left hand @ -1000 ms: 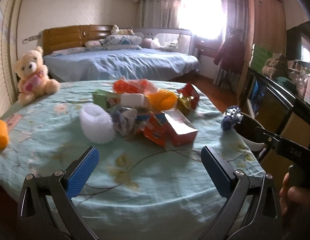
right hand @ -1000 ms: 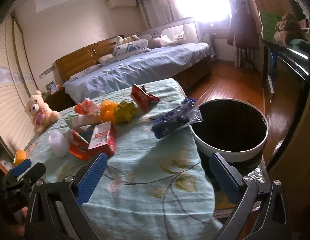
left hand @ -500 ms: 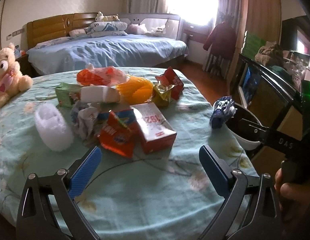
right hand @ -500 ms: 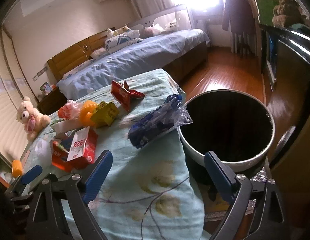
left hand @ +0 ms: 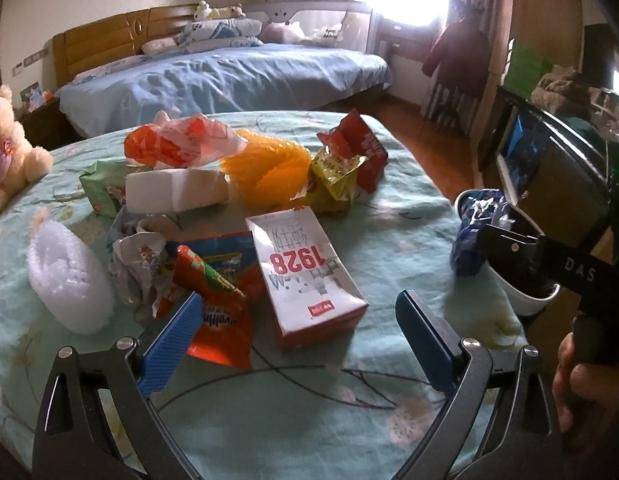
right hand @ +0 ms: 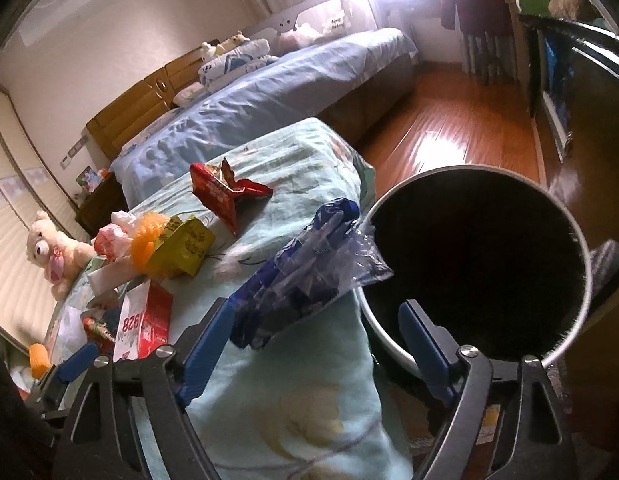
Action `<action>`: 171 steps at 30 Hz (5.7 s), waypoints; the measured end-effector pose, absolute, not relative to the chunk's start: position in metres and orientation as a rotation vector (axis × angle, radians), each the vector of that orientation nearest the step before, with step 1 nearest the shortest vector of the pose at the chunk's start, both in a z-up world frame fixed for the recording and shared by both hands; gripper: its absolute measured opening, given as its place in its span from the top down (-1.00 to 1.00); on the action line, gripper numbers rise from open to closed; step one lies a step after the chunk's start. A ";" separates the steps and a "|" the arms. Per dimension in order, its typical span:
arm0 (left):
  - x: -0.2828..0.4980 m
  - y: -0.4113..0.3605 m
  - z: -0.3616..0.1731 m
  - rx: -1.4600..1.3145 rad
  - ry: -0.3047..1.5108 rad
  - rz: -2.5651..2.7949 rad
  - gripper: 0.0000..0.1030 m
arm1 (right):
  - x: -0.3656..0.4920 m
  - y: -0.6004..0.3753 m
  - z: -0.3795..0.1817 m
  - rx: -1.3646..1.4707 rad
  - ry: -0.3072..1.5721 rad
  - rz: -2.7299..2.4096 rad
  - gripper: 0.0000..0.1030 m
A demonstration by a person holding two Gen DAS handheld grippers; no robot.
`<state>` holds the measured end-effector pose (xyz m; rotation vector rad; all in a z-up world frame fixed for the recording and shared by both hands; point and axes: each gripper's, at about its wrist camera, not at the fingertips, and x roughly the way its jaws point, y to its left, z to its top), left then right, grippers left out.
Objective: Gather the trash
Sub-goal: 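Reach the right gripper to the blue plastic bag and close on it, then lift the blue plastic bag with the right gripper over the black bin, then open the right gripper to drop the bag into the bin, then move the open right gripper back over the table, then grasp the white foam net sleeve with the left gripper while the right grasps the orange wrapper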
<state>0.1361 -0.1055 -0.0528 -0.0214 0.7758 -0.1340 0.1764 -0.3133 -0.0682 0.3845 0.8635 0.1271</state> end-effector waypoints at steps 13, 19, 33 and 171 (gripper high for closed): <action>0.149 -0.104 -0.063 -0.024 0.826 -0.190 -0.03 | 0.194 -0.294 -0.070 0.363 0.879 0.181 0.05; 0.139 -0.099 -0.059 -0.033 0.797 -0.221 -0.01 | 0.195 -0.290 -0.067 0.371 0.874 0.199 0.31; 0.111 -0.113 -0.040 -0.027 0.722 -0.311 -0.01 | 0.153 -0.305 -0.050 0.399 0.842 0.222 0.45; 0.091 0.037 -0.062 -0.242 0.775 -0.043 -0.32 | 0.127 -0.188 -0.052 0.238 0.875 0.490 -0.72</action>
